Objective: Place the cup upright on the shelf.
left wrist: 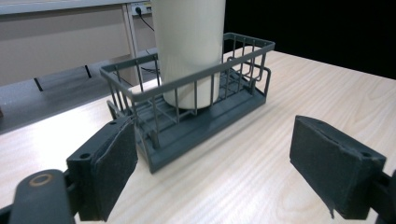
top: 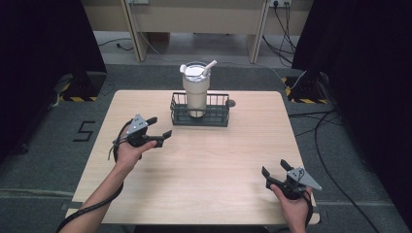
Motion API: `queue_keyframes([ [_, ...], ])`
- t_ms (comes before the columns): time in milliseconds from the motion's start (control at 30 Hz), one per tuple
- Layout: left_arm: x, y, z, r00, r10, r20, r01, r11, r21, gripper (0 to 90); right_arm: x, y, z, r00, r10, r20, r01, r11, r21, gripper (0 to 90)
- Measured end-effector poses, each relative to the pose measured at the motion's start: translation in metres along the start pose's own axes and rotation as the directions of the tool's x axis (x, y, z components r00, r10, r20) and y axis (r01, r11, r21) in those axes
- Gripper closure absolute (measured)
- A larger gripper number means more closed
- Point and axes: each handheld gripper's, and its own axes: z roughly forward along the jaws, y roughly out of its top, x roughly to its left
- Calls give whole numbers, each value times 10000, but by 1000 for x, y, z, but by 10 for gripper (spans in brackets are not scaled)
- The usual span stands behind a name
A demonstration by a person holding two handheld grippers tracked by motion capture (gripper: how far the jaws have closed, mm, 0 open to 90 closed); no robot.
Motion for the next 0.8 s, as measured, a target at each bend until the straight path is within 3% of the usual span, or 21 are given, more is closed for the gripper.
queue_keyframes([
  [267, -7, -21, -18, 9999, -139, -104, 139, 9999, 40, 144, 0, 0, 0, 10000, -11, 15, 11, 10000, 37, 196],
  [500, -14, -49, -32, 9989, -426, -169, 429, 9990, 152, 144, 0, 0, 0, 10000, -29, 27, 29, 10000, 30, 196],
  [633, -15, -52, -35, 9985, -528, -163, 530, 9985, 109, 144, 0, 0, 0, 10000, -59, 9, 59, 10000, 9, 196],
  [800, -16, -44, -28, 9982, -596, 63, 596, 9982, -70, 144, 0, 0, 1, 10000, -73, -1, 73, 10000, 34, 195],
])
